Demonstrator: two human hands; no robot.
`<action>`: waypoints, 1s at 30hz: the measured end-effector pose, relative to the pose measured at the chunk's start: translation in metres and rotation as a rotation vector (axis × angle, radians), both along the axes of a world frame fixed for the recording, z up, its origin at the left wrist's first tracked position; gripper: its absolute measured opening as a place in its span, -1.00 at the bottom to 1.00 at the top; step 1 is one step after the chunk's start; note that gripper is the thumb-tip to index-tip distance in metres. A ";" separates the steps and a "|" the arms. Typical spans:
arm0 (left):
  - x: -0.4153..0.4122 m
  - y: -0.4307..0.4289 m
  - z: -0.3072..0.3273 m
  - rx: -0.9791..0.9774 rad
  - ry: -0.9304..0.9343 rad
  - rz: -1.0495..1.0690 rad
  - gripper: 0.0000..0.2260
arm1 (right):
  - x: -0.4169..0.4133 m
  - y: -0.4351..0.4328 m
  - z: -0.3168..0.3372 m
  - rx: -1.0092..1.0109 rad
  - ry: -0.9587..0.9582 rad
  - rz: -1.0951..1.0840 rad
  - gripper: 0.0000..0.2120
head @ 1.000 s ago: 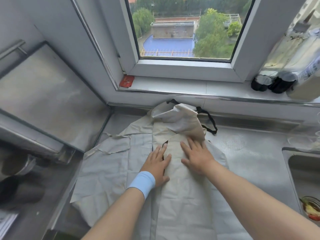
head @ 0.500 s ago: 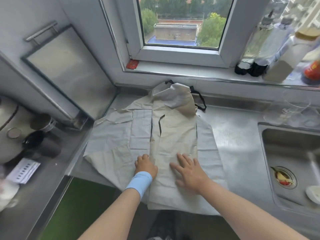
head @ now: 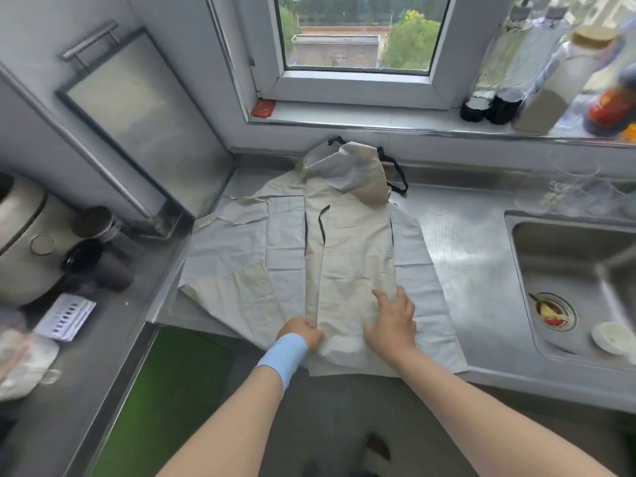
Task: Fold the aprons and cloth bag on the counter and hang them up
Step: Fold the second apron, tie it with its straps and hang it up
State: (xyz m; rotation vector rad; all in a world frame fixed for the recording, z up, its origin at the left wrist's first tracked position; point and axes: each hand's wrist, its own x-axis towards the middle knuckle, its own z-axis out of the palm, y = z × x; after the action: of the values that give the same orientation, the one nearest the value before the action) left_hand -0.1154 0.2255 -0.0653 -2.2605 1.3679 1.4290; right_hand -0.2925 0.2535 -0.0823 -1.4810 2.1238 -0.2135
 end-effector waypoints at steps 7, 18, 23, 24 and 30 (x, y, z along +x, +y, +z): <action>0.014 0.033 0.004 0.220 -0.033 0.019 -0.72 | -0.010 0.040 -0.009 0.176 0.229 0.685 -0.09; 0.030 0.057 -0.014 0.207 0.452 0.254 -0.60 | 0.023 0.061 -0.011 0.140 0.339 0.626 -0.01; 0.044 0.048 0.012 0.284 0.658 0.190 -0.73 | 0.026 0.058 0.008 0.018 0.338 0.568 -0.40; 0.046 0.043 0.022 0.289 0.602 0.104 -0.71 | 0.025 0.054 0.016 -0.004 0.350 0.571 -0.54; 0.047 -0.001 0.085 -0.385 0.093 -0.472 -0.38 | 0.033 0.018 0.092 0.237 0.237 0.629 -0.85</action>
State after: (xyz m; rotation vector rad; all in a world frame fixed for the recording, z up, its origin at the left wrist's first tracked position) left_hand -0.0684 0.2246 0.0198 -1.8731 2.1833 1.1979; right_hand -0.2596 0.2712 0.0102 -2.0030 1.6601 0.4462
